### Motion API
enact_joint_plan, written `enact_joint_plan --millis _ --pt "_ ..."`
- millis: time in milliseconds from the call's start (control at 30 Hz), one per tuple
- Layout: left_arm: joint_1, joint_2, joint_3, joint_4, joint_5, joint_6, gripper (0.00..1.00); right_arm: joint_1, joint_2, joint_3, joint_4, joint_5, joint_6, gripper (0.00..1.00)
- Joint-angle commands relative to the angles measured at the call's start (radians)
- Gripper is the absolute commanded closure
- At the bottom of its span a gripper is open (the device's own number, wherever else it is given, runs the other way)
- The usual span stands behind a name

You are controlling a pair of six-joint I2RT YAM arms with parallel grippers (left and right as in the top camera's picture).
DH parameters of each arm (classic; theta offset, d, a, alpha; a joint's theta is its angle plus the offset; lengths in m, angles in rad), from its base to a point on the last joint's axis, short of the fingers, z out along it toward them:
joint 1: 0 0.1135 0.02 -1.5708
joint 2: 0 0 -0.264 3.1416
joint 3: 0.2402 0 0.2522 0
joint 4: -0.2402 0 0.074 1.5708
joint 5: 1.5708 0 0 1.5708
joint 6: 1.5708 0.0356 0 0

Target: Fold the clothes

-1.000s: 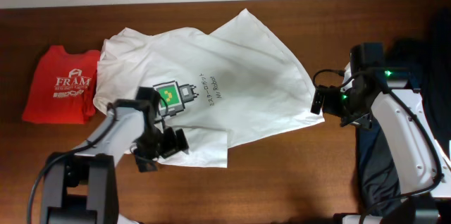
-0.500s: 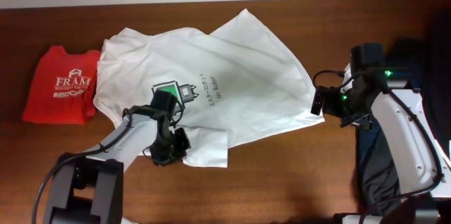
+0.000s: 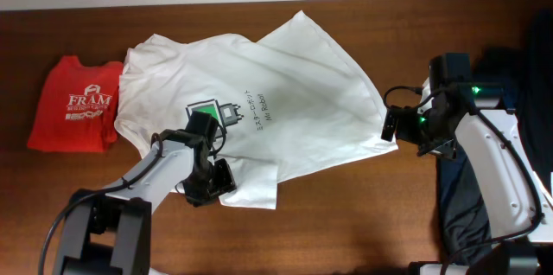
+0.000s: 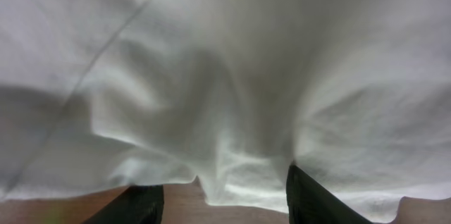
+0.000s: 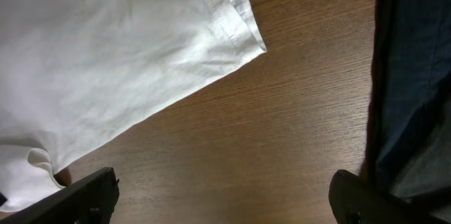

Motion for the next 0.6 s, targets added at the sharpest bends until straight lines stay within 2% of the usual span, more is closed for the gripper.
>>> enact_joint_plan --millis 0,167,200,300,333,433,567 --pt "0.002 0.021 -0.015 0.098 -0.027 0.010 0.44 -0.004 0.003 -0.004 0.000 0.020 0.001 0.01" --pt "0.002 0.021 -0.016 0.152 -0.031 0.009 0.51 -0.004 0.003 -0.004 -0.002 0.019 0.001 0.01" --pt "0.002 0.021 -0.016 0.147 -0.031 0.009 0.59 -0.004 0.003 -0.004 -0.002 0.019 0.001 0.01" --pt "0.002 0.021 -0.019 0.135 -0.032 0.010 0.93 -0.004 0.003 -0.004 -0.002 0.019 0.001 0.01" --pt "0.002 0.021 -0.019 0.127 -0.035 0.009 0.99 -0.004 0.003 -0.004 -0.002 0.019 0.001 0.01" --pt "0.002 0.021 -0.019 0.095 -0.036 0.010 1.00 -0.004 0.003 -0.004 -0.002 0.020 0.001 0.01" --pt "0.025 0.002 -0.018 -0.062 -0.062 0.106 1.00 -0.004 0.003 -0.004 -0.002 0.019 0.001 0.01"
